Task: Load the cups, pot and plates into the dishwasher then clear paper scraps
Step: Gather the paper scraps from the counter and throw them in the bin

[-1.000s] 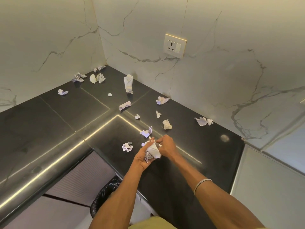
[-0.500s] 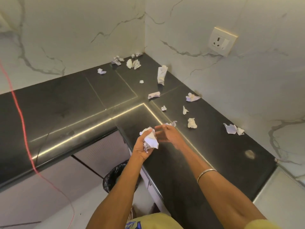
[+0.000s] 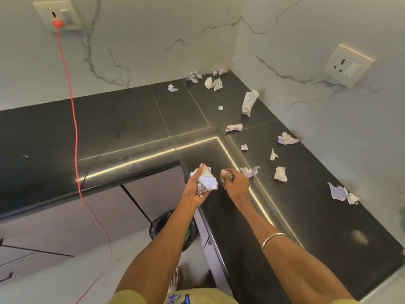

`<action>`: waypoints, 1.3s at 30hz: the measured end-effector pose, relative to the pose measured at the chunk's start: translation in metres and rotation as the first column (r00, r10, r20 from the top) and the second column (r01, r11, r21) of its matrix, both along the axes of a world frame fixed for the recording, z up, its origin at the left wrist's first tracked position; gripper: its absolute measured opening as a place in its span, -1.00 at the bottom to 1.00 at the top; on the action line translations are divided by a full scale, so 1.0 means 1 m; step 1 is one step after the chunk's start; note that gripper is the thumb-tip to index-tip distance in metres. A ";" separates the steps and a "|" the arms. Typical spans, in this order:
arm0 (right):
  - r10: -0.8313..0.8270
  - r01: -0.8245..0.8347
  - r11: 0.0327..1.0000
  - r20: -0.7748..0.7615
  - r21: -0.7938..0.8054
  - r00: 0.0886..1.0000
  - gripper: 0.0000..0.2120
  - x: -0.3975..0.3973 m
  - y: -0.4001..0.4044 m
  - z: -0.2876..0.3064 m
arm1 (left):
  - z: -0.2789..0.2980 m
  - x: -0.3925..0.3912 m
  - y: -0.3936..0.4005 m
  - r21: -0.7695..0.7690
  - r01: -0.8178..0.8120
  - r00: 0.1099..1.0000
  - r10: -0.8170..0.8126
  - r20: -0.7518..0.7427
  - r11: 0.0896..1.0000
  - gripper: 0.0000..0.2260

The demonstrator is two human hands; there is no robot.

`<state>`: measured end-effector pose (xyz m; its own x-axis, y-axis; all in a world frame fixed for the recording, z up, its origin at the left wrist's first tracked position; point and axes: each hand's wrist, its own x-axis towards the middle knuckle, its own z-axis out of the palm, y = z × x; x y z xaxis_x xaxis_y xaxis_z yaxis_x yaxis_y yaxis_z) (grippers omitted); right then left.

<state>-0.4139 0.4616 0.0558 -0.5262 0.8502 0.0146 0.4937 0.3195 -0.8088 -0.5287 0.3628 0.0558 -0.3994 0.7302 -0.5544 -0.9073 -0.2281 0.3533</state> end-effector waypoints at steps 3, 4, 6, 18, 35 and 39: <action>-0.006 0.008 0.999 -0.062 0.034 0.998 -0.91 -0.001 0.006 0.021 | -0.005 0.007 0.005 0.028 0.058 0.998 -0.058 0.016 0.998 -0.71; 0.007 -0.006 1.000 -0.060 0.024 0.998 -0.85 -0.002 0.008 0.027 | -0.006 0.010 0.007 0.038 0.092 0.996 -0.092 0.014 0.995 -0.66; 0.068 -0.067 0.998 -0.025 0.021 0.997 -0.77 -0.005 0.011 0.037 | -0.008 0.018 0.010 0.058 0.158 0.987 -0.159 0.002 0.986 -0.55; 0.074 -0.079 0.992 0.051 0.097 0.996 -0.74 0.026 0.018 0.018 | -0.014 0.039 0.019 0.079 0.289 0.957 -0.287 -0.033 0.954 -0.54; -0.117 0.109 0.989 0.079 0.101 0.990 -0.46 0.042 0.041 0.005 | -0.006 0.025 0.060 -0.068 0.248 0.968 -0.251 -0.028 0.966 -0.67; -0.187 0.168 0.973 0.108 0.160 0.976 -0.50 0.040 0.047 0.010 | -0.010 0.019 0.059 -0.051 0.249 0.968 -0.250 -0.008 0.967 -0.72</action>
<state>-0.3735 0.5083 0.0662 -0.3725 0.9233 0.0936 0.6447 0.3301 -0.6895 -0.5099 0.4217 0.0461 -0.2159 0.7799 -0.5875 -0.9281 0.0230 0.3716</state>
